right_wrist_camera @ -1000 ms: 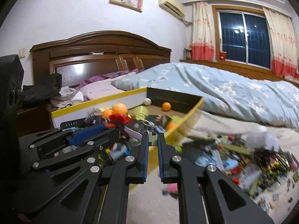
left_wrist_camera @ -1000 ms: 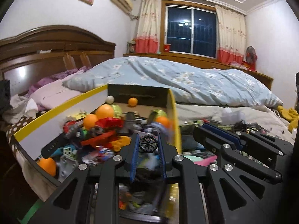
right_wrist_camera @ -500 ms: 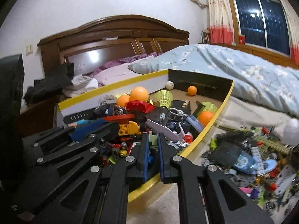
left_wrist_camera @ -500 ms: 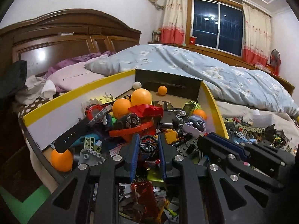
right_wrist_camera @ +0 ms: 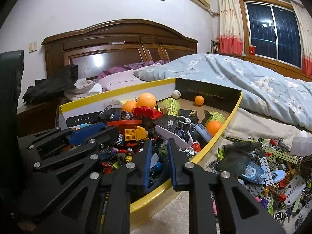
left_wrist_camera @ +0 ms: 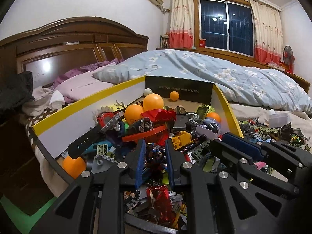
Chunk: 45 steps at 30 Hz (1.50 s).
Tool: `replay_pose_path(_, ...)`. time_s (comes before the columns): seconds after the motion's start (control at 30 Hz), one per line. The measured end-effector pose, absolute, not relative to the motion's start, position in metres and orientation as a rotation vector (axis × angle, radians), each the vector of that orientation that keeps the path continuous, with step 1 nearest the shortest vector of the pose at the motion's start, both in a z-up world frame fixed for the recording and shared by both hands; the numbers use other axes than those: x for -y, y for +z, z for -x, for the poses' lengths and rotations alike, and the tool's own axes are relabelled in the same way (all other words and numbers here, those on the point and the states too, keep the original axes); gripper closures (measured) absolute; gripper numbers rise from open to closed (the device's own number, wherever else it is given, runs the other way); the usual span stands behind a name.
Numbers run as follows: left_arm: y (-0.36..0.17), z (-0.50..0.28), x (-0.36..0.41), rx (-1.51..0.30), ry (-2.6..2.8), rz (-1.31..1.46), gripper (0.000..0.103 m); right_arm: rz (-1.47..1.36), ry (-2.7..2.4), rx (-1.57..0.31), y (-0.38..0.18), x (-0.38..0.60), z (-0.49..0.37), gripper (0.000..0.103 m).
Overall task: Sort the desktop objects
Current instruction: 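Carry the olive piece and black gear in both grippers into the yellow box, then open the right gripper inside the box while the left gripper releases the gear, then move both open grippers back over the Lego pile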
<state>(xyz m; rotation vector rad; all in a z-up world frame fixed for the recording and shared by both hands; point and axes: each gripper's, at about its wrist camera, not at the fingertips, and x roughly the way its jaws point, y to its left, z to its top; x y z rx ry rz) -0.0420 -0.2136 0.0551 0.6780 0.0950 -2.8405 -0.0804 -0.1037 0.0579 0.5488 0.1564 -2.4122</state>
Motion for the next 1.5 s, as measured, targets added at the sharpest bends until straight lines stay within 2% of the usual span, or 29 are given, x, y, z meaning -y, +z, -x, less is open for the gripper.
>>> replay_pose_path(0.37,0.052,0.028,0.213,-0.048,-2.788,-0.577,0.079,-0.474,-2.426,-0.201,0.053,0.107,0.072,0.077)
replay_pose_path(0.6,0.048,0.016,0.210,-0.061,-2.743,-0.471,0.072,-0.431,-2.469,-0.171,0.051,0.102,0.067,0.073)
replay_pose_path(0.7,0.046,0.007,0.205,-0.053,-2.662,-0.384,0.070,-0.424,-2.519,-0.147,0.050,0.098,0.067,0.053)
replay_pose_path(0.77,0.044,-0.001,0.203,-0.087,-2.618,-0.314,0.070,-0.425,-2.538,-0.129,0.051,0.094,0.070,0.033)
replay_pose_path(0.83,0.044,-0.005,0.203,-0.100,-2.601,-0.305,0.069,-0.486,-2.551,-0.074,0.049,0.089,0.079,0.018)
replay_pose_path(0.9,0.045,-0.005,0.203,-0.088,-2.615,-0.325,0.069,-0.507,-2.540,-0.023,0.048,0.083,0.084,0.017)
replay_pose_path(1.1,0.049,-0.003,0.204,-0.080,-2.619,-0.381,0.069,-0.426,-2.656,-0.098,0.052,0.083,0.067,0.017)
replay_pose_path(1.3,0.053,-0.010,0.201,-0.085,-2.659,-0.388,0.069,-0.438,-2.701,-0.090,0.055,0.074,0.056,0.017)
replay_pose_path(1.5,0.057,-0.026,0.184,0.046,-2.661,-0.321,0.069,-0.444,-2.733,-0.126,0.057,0.065,0.034,0.017)
